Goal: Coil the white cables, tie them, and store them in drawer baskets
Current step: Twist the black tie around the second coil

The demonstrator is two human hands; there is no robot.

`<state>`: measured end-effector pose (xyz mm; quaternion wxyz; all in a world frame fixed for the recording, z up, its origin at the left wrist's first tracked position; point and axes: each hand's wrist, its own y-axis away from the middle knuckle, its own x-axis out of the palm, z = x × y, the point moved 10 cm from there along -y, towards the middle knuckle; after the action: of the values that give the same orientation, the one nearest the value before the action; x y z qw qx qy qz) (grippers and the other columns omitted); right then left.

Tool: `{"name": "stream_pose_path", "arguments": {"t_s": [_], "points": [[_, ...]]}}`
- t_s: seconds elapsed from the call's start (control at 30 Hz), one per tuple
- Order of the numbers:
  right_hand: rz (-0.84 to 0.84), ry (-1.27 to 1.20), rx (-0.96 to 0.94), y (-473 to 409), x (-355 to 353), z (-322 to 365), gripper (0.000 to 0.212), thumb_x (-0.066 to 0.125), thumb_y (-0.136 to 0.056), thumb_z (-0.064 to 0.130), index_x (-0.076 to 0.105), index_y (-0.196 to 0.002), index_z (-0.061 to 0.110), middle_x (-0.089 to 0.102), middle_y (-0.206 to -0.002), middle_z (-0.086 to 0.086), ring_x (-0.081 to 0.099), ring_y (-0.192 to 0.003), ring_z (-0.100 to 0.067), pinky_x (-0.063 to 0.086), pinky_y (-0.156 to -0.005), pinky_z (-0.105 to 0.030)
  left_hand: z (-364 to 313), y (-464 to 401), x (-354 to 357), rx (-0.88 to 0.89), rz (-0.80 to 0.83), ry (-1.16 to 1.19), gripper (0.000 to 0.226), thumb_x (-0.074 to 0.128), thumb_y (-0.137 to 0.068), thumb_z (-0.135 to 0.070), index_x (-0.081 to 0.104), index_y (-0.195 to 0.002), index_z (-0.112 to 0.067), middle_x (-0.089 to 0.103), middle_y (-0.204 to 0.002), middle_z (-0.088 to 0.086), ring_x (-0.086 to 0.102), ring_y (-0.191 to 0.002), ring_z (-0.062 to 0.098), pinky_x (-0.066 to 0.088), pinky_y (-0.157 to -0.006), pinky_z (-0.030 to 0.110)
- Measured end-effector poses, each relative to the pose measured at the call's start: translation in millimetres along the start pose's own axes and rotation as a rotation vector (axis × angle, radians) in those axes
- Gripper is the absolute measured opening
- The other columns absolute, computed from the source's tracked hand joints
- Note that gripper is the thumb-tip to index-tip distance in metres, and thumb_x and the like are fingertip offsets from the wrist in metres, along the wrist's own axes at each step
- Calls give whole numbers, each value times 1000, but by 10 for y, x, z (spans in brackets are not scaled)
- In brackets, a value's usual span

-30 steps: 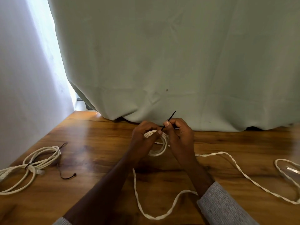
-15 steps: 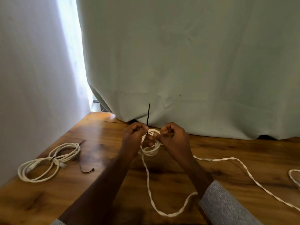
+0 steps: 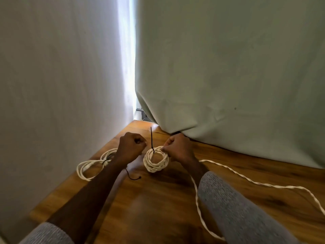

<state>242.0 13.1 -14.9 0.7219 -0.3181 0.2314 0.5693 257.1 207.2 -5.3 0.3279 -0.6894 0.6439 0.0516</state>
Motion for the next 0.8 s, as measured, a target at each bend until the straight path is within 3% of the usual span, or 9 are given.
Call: {"name": "stream_pose_path", "arguments": {"t_s": [0.1,0.17,0.37,0.47,0.57,0.67,0.8], "points": [[36,-29,36,-66,204,47,11,80,-81,18,73,-75,13,73,-70,-1,72,-64,-16,64,-63,-42,58,-29,-228,38,-52,-121,7,74,-84,-6,79,-83,-9,70,-72,-5,62,-63,3,46,-63,13],[38,-60,72,-113,296,65,12,82,-80,20,73,-74,13,73,-70,-1,72,-66,-17,64,-65,-45,132,-55,-311,34,-64,-175,5,74,-84,-7,79,-84,-8,73,-79,0,61,-64,1,40,-62,9],[13,-127,148,-206,476,144,21,84,-78,27,70,-74,11,73,-72,-3,73,-69,-18,64,-69,-46,185,-62,-348,36,-26,-230,5,73,-84,-5,76,-81,-7,70,-77,1,60,-65,4,40,-61,11],[22,-112,156,-207,499,152,29,79,-84,36,70,-74,10,74,-72,-4,73,-67,-21,64,-66,-41,183,-70,-305,40,-3,-234,6,74,-84,-6,76,-80,-9,70,-77,1,61,-67,5,50,-67,19],[2,-118,155,-169,448,125,37,70,-90,44,65,-70,13,67,-65,-2,64,-55,-18,53,-54,-31,107,-57,-250,66,8,-235,7,73,-84,-7,75,-78,-11,69,-74,-2,61,-65,5,44,-63,14],[-14,-89,99,-134,330,93,37,68,-91,44,64,-68,15,59,-60,1,55,-55,-14,44,-56,-29,-17,-39,-179,102,-5,-206,11,72,-84,-7,74,-75,-13,71,-73,0,62,-64,5,41,-61,15],[-26,-29,29,-18,43,11,18,73,-90,33,69,-80,18,68,-76,3,65,-70,-12,58,-67,-33,-276,17,-2,181,-24,-189,10,72,-83,-9,75,-74,-14,67,-68,-7,60,-62,3,37,-62,11]]}}
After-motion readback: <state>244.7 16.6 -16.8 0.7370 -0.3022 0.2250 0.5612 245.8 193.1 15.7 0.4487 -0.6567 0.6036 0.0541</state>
